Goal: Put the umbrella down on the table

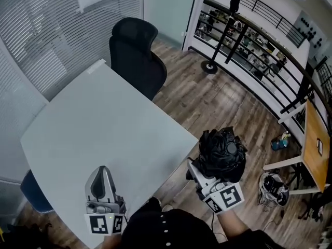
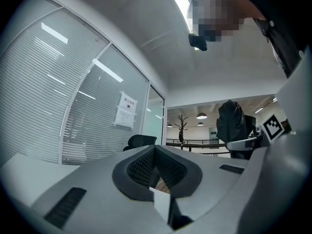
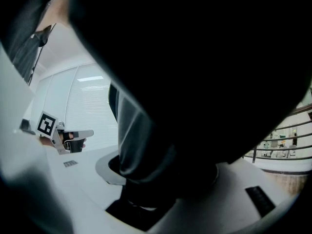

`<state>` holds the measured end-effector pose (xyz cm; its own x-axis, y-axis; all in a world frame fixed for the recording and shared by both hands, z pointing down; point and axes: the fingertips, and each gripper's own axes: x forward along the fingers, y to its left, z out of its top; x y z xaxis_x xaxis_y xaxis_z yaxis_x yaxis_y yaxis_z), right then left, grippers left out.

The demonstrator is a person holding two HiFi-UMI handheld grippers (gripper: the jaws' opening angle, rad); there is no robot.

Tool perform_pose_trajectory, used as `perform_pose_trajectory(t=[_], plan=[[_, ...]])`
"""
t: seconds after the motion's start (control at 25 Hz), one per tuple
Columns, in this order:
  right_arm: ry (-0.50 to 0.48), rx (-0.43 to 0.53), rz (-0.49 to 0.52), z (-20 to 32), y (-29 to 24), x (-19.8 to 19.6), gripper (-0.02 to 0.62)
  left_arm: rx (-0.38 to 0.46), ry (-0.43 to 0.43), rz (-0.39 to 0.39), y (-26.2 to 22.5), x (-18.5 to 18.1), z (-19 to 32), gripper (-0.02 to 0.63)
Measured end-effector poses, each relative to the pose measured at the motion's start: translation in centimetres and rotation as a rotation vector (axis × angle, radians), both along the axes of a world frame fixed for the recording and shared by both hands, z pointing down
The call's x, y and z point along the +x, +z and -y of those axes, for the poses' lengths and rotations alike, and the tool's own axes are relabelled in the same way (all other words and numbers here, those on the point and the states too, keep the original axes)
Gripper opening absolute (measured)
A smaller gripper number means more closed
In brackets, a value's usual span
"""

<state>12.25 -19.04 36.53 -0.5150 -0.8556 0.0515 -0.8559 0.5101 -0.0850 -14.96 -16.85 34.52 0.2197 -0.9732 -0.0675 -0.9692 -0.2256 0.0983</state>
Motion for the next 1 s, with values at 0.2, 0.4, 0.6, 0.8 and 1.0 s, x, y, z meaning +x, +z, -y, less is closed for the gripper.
perform_pose_trajectory(t=[0.2,0.4,0.6,0.8,1.0], plan=[[-0.013,-0.02,-0.026,2.0,0.4,-1.8,0.25,-0.016,0.012,-0.023,0.8,-0.8,1.5,0.014],[-0.018,-0.015,-0.04,3.3,0.2,-2.4,0.25,-0.026,0.031,-0.029,1.3,-1.0,2.7,0.014],[-0.036,-0.014,-0.044,4.9,0.6,-2.1,0.25,-0.028,0.019,-0.025,1.3,-0.9,3.7,0.014],[-0.091,-0.026,-0.054,6.7,1.3,-1.4,0.25,-0.038,-0.033,-0.017,1.6,0.1,3.6,0.014],[-0.201,-0.036,-0.105,8.0,1.9,-1.7,0.25,-0.061,-0.09,-0.017,1.7,1.3,3.1,0.014]])
